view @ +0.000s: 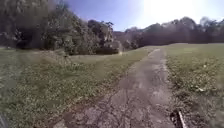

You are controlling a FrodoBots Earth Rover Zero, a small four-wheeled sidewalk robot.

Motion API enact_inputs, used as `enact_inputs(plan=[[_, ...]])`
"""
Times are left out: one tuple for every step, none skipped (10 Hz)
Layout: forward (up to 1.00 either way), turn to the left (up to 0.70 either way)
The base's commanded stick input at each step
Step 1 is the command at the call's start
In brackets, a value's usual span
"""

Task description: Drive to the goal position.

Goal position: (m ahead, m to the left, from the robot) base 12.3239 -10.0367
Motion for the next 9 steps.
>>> enact_inputs(plan=[[0.70, 0.00], [0.70, 0.00], [0.70, 0.00], [0.70, 0.00], [0.70, 0.00], [0.70, 0.00], [0.70, 0.00], [0.70, 0.00], [0.70, 0.00]])
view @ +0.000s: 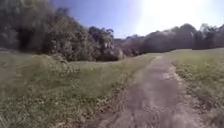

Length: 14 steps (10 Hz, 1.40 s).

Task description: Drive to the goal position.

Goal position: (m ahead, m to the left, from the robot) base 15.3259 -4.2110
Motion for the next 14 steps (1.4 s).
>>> enact_inputs(plan=[[0.70, -0.05], [0.70, -0.23], [0.70, -0.27], [0.70, -0.27], [0.70, -0.27], [0.70, -0.27], [0.67, -0.28], [0.20, -0.40], [0.00, -0.45], [0.00, -0.45], [0.00, -0.45], [0.00, -0.45], [0.00, -0.45], [0.00, -0.45]])
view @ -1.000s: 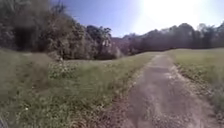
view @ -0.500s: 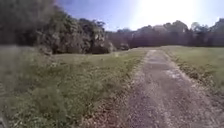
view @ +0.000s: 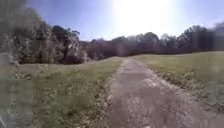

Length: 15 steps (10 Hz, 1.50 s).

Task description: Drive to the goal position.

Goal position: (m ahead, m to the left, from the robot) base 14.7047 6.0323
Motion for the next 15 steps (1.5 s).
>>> enact_inputs(plan=[[0.00, -0.45], [0.00, -0.45], [0.00, 0.00], [0.00, 0.00], [0.00, 0.00], [0.00, 0.00], [0.00, 0.00], [0.00, 0.00], [0.00, 0.00], [0.00, 0.00], [0.00, 0.00], [0.70, 0.00], [0.70, 0.00], [0.70, 0.00], [0.70, 0.00]])
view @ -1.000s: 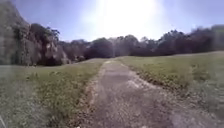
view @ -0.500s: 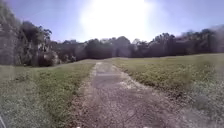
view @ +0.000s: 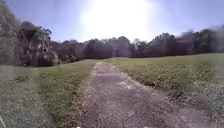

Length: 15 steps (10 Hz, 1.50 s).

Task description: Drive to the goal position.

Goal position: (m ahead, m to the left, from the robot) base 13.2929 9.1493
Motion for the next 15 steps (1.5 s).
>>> enact_inputs(plan=[[0.70, 0.00], [0.70, 0.00], [0.70, 0.00], [0.70, 0.00], [0.70, 0.00], [0.70, 0.00], [0.70, 0.00], [0.70, 0.00], [0.70, 0.00], [0.70, 0.00], [0.70, 0.00], [0.70, 0.00], [0.70, 0.00], [0.70, 0.00], [0.70, 0.12]])
